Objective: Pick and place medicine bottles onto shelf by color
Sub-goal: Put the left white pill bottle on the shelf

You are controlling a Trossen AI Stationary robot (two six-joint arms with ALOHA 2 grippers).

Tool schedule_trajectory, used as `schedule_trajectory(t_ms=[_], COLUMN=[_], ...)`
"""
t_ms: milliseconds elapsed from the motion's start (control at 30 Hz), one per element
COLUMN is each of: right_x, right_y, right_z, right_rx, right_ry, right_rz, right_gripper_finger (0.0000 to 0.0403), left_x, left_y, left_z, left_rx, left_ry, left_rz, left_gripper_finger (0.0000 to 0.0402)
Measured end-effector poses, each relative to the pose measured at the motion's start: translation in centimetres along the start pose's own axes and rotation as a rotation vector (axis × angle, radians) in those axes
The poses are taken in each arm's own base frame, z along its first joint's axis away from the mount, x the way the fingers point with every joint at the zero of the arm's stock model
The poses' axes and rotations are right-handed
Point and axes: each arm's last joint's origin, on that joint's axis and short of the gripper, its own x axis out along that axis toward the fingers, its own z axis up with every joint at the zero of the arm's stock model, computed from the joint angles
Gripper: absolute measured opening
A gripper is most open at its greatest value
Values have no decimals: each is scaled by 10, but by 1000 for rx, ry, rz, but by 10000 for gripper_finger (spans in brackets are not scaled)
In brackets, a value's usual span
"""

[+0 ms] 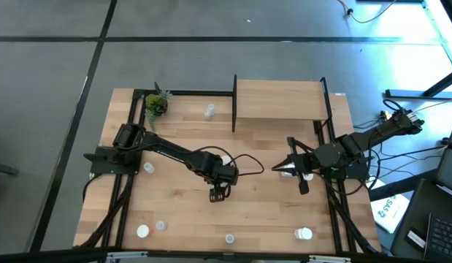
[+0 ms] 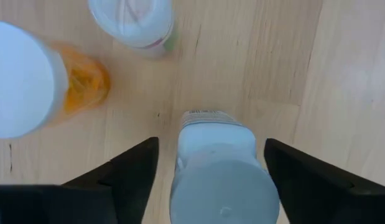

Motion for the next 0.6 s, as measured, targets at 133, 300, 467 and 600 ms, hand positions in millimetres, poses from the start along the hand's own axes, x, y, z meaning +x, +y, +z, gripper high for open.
schedule_trajectory(t_ms=[133,300,467,600], right_x=[0,0,0,0], right_y=[0,0,0,0], right_z=[0,0,0,0], right_rx=[0,0,0,0], right_ry=[0,0,0,0], right_rz=[0,0,0,0], right_gripper_finger=[19,19,19,19], left_x=[-1,-13,-29,-44], left_y=[0,-1,-5,-12], left_z=[0,5,9,11], left_rx=[2,4,14,39], left_ry=[-2,12,13,-5], left_rz=[-1,5,42,118], left_gripper_finger=[319,326,327,327])
